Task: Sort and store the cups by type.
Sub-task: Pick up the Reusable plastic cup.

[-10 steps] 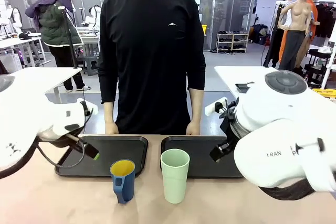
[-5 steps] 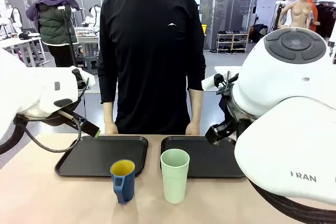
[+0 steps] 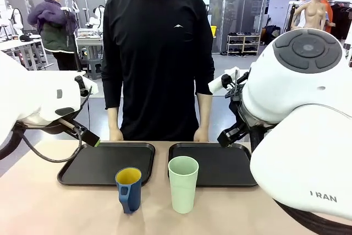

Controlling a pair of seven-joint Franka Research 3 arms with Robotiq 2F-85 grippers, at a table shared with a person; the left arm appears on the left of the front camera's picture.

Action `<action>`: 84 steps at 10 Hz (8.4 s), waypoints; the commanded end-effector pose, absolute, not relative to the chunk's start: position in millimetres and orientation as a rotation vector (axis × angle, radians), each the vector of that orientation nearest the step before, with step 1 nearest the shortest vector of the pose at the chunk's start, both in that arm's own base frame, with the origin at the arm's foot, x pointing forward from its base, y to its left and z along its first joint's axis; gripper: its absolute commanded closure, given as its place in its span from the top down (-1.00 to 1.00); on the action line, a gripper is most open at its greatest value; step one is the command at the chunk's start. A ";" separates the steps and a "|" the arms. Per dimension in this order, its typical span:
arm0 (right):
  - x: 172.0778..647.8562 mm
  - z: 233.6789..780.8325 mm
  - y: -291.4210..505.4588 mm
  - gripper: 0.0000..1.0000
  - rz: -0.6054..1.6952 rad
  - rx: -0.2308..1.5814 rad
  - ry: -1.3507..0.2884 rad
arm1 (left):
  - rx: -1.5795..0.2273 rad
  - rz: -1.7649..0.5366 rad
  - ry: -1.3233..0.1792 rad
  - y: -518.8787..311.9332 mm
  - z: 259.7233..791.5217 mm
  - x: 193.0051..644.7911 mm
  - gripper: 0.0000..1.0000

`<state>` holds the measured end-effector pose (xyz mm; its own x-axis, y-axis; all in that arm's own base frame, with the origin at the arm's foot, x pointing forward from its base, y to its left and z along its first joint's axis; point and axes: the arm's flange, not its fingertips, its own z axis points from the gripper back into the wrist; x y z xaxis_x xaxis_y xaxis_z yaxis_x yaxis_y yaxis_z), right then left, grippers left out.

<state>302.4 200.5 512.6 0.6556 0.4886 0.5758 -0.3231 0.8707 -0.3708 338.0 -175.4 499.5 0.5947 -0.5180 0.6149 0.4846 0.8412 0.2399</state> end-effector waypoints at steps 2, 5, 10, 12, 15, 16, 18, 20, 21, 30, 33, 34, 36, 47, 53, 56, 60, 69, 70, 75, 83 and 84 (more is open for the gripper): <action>320.4 478.2 139.4 1.00 0.458 -0.267 -0.745 | 0.066 -0.481 -0.749 -116.0 461.3 346.1 1.00; 357.4 451.2 80.9 1.00 0.372 -0.147 -0.650 | 0.049 -0.346 -0.740 -51.4 430.3 367.8 1.00; 397.1 404.7 36.3 1.00 0.287 -0.033 -0.513 | 0.025 -0.231 -0.707 -2.8 387.6 410.3 1.00; 405.4 399.6 31.6 1.00 0.276 -0.029 -0.497 | 0.013 -0.236 -0.696 -4.0 386.6 416.4 1.00; 414.1 402.7 37.5 1.00 0.256 -0.050 -0.475 | 0.000 -0.264 -0.693 -9.8 385.8 413.6 1.00; 414.1 402.7 37.5 1.00 0.256 -0.050 -0.475 | 0.022 -0.236 -0.670 -13.0 389.9 432.9 1.00; 414.1 402.7 37.5 1.00 0.256 -0.050 -0.475 | 0.022 -0.236 -0.670 -13.0 389.9 432.9 1.00; 414.1 402.7 37.5 1.00 0.256 -0.050 -0.475 | 0.022 -0.236 -0.670 -13.0 389.9 432.9 1.00; 414.1 402.7 37.5 1.00 0.256 -0.050 -0.475 | 0.022 -0.236 -0.670 -13.0 389.9 432.9 1.00; 414.1 402.7 37.5 1.00 0.256 -0.050 -0.475 | 0.022 -0.236 -0.670 -13.0 389.9 432.9 1.00; 414.1 402.7 37.5 1.00 0.256 -0.050 -0.475 | 0.022 -0.236 -0.670 -13.0 389.9 432.9 1.00; 414.1 402.7 37.5 1.00 0.256 -0.050 -0.475 | 0.022 -0.236 -0.670 -13.0 389.9 432.9 1.00; 414.1 402.7 37.5 1.00 0.256 -0.050 -0.475 | 0.022 -0.236 -0.670 -13.0 389.9 432.9 1.00; 391.0 418.0 39.3 1.00 0.877 -0.275 -0.421 | 0.022 -0.236 -0.670 -13.0 389.9 432.9 1.00; 383.0 419.1 47.9 1.00 1.490 -0.226 -0.314 | 0.022 -0.236 -0.670 -13.0 389.9 432.9 1.00; 390.3 416.7 57.4 1.00 1.468 -0.255 -0.314 | 0.022 -0.236 -0.670 -13.0 389.9 432.9 1.00; 389.3 416.5 57.8 1.00 1.468 -0.248 -0.302 | 0.022 -0.236 -0.670 -13.0 389.9 432.9 1.00; 399.3 315.0 39.3 1.00 1.582 0.712 -1.010 | 0.022 -0.236 -0.670 -13.0 389.9 432.9 1.00; 400.7 306.8 40.5 1.00 1.553 0.780 -1.088 | 0.022 -0.236 -0.670 -13.0 389.9 432.9 1.00; 412.2 286.4 44.7 1.00 1.393 1.006 -1.178 | 0.022 -0.236 -0.670 -13.0 389.9 432.9 1.00; 399.3 310.7 43.1 1.00 1.400 1.007 -1.139 | 0.022 -0.236 -0.670 -13.0 389.9 432.9 1.00; 412.0 302.3 46.1 1.00 1.396 1.064 -1.163 | 0.022 -0.236 -0.670 -13.0 389.9 432.9 1.00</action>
